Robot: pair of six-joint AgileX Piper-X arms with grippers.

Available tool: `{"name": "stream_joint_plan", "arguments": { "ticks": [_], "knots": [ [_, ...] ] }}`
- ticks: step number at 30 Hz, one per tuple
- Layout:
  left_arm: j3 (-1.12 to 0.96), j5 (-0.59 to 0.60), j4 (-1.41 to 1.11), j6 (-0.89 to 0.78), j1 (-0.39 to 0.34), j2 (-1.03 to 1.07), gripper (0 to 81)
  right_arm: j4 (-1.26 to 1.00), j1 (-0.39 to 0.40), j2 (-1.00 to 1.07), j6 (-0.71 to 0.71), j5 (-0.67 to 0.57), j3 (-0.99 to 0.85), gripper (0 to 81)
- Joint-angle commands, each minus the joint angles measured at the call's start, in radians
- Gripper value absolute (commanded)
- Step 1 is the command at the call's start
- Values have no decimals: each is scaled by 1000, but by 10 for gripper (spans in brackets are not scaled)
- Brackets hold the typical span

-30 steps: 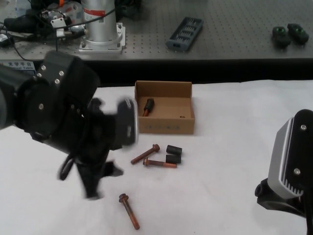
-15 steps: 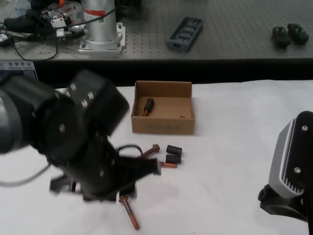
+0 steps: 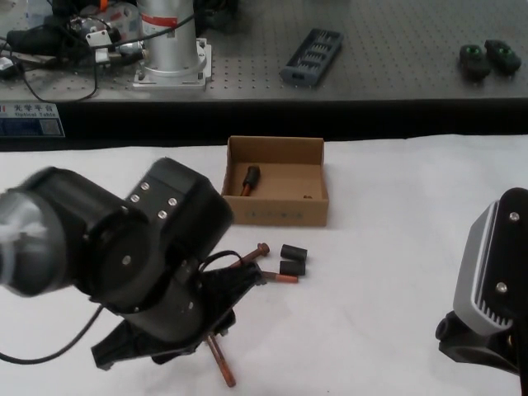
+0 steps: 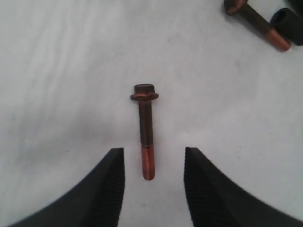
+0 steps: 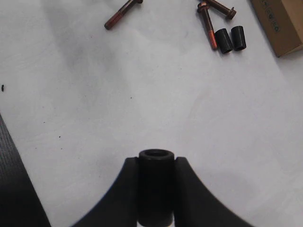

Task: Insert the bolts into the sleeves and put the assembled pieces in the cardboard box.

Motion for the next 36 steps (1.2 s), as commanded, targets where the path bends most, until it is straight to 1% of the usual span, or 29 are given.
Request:
{"name": "stream_joint_plan", "arguments": {
  "ticks": [1,7,14,19,28,30,31,34,36],
  "knots": [
    [0,-11,-23,-51,-4,60,306,1,-7,-8,1,-5,-5,19],
    [0,-27,-36,-53,-4,108,306,1,-7,-8,1,-5,-5,19],
    [0,-29,-155,-53,-4,172,306,1,-7,-8,1,-5,-5,19],
    [0,-29,-155,-53,-4,202,306,1,-7,-8,1,-5,-5,19],
    [0,-74,-160,-53,-4,235,305,23,-7,-8,1,-5,-5,19],
    [0,-84,-160,-53,-2,241,284,28,-7,-8,1,-5,-5,19],
    [0,-94,-160,-53,-2,241,260,30,-7,-8,1,-5,-5,19],
    [0,-112,-160,-45,-2,241,155,30,-7,-8,1,-5,-5,19],
    [0,-121,-160,-36,-2,241,67,30,-7,-8,1,-5,-5,19]
  ]
}}
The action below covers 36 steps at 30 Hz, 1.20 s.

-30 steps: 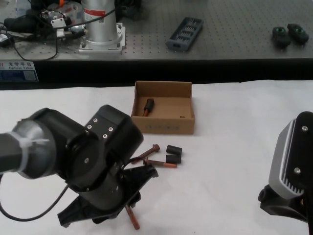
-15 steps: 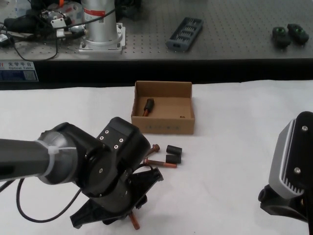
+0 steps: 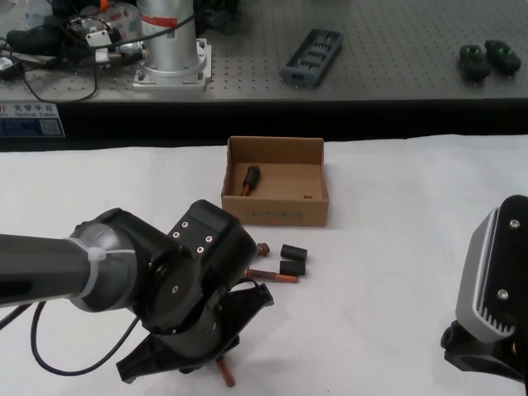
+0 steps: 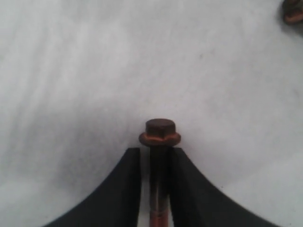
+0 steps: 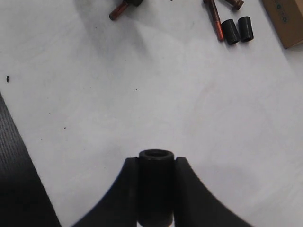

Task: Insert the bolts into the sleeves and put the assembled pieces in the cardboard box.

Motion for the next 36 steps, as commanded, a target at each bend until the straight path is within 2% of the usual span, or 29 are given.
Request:
{"name": "stream_joint_plan", "arguments": {
  "ticks": [1,7,12,15,18,25,30,36],
  "knots": [
    [3,-54,-4,8,2,28,22,0,-7,-8,1,-5,-5,19],
    [3,-72,-4,9,4,28,6,-1,-7,-8,1,-5,-7,19],
    [1,-1,-21,71,7,17,6,-1,-7,-8,1,-5,-7,19],
    [1,4,-22,92,7,-19,6,-1,-7,-8,1,2,-6,19],
    [1,-22,-30,142,7,-83,6,-30,-7,-8,84,-9,-6,19],
    [4,-49,-156,395,7,-299,6,-149,-7,-5,268,-96,-4,19],
    [4,45,-302,551,7,-425,6,-314,-7,32,384,-164,-4,19],
    [4,284,-369,642,50,-521,6,-514,-4,125,494,-242,-6,19]
  ]
}}
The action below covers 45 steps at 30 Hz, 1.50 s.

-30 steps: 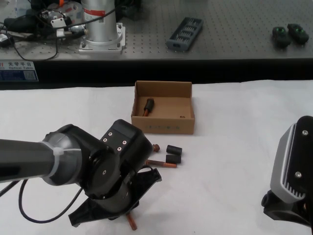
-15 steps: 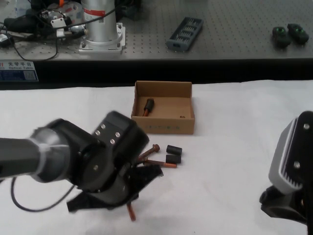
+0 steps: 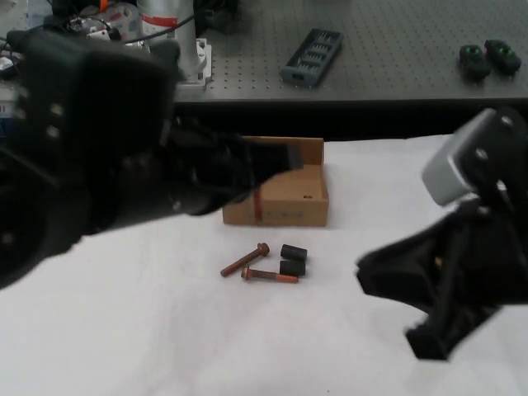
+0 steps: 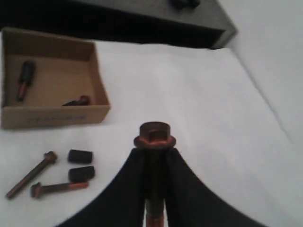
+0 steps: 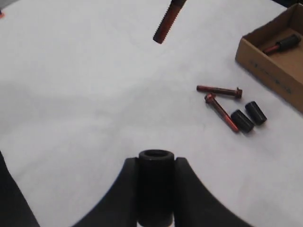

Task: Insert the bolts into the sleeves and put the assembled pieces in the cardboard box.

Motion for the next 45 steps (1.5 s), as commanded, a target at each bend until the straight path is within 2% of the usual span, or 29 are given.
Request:
{"name": "stream_joint_plan", "arguments": {
  "ticks": [1,6,11,14,19,24,31,40,45],
  "knots": [
    [-5,142,-34,60,31,-36,6,-54,-4,5,22,-30,-6,19],
    [-5,431,-112,96,103,-56,6,-238,-4,59,161,-93,-6,19],
    [-5,525,-164,96,156,-63,6,-383,-4,79,282,-146,-6,19],
    [-5,575,-216,96,163,-63,6,-417,12,86,293,-148,-6,19],
    [-5,594,-233,96,163,-63,6,-450,68,107,321,-144,-6,19],
    [-5,624,-243,84,163,-64,6,-451,112,134,330,-90,-6,19],
    [-5,583,-240,84,163,-66,6,-492,113,134,330,-35,-6,19],
    [-5,467,-240,84,163,-66,6,-494,113,134,339,13,-8,19],
    [-5,462,-240,84,163,-66,6,-494,113,134,339,29,-8,19]
  ]
}}
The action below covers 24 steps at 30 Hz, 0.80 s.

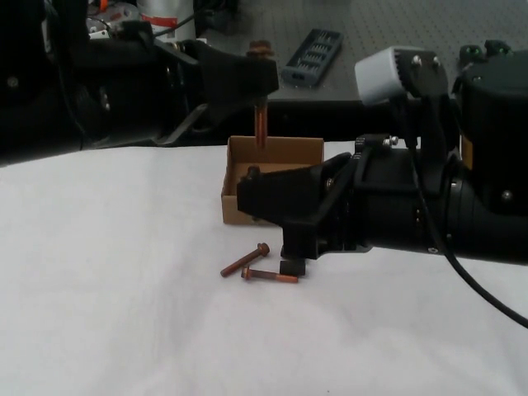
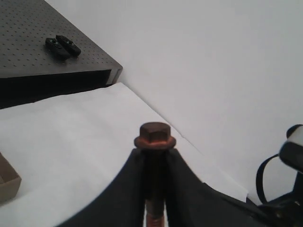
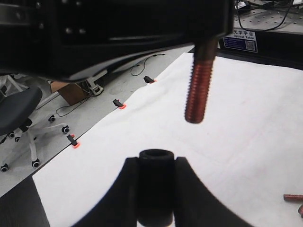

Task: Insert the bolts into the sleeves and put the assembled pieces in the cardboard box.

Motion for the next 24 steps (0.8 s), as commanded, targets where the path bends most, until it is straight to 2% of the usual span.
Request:
{"name": "stream_joint_plan", "arguments": {
  "ticks": [1,11,24],
  "knots": [
    [-5,-8,-28,-3,2,-13,6,-21,2,-1,1,20,-8,19],
    [-5,-13,-28,-6,2,-13,6,-37,-34,-1,11,55,-8,19],
    [-5,-20,-28,-48,2,-13,6,-82,-37,-1,35,55,-8,19]
  ]
}}
